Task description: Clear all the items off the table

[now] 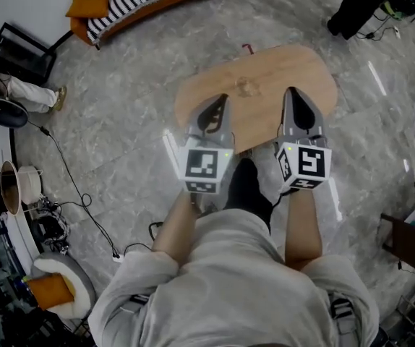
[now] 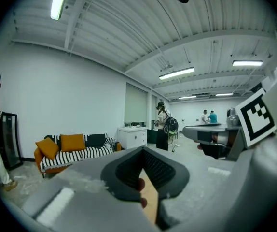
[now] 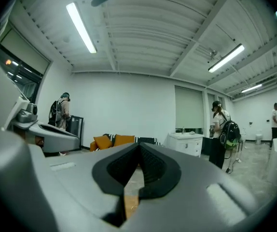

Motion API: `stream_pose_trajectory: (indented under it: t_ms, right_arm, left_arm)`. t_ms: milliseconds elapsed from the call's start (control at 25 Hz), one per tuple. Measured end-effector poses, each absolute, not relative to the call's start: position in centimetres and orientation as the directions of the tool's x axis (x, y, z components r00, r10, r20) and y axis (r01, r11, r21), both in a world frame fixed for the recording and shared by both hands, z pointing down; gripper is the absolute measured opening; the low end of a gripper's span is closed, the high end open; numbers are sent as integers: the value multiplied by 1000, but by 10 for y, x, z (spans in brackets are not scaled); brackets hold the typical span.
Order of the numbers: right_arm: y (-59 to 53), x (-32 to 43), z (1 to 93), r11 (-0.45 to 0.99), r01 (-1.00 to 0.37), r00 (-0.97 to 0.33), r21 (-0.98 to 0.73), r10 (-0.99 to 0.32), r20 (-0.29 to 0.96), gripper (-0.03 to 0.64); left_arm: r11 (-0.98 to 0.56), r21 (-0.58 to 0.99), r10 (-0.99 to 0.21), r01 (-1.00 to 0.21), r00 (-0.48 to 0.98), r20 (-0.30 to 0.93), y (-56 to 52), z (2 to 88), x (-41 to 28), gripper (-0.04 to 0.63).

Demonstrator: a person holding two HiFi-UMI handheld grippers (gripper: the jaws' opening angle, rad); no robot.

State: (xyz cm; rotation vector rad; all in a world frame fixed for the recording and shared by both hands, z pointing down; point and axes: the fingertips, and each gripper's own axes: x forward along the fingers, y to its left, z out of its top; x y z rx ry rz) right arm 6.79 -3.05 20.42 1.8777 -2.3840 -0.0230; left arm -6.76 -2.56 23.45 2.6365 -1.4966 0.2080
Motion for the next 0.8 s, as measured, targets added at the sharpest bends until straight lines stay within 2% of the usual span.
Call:
stream_pose_trajectory:
  t_ms: [160,360,520,800]
  right_arm:
    - [-110,83,257,306,-952,-296,32,-938,183,6]
    - [-168,108,317,324,-946,-315,-13,-908,277,6]
    - [-159,113,391,322,-945,-319,-52,-879,353,6]
    - [-148,104,486,363,-928,-358,-83,-808,468,6]
  left_arm:
    - [-502,44,-824,-864,493,278,-98,279,-35,20]
    - [-473,112,-791,-874,477,383,-145,342,-6,20]
    - [-455,177,-735,-873,481,478,-129,414,0,20]
    - [-496,220,-656,-840,528,539,-127,494,12,20]
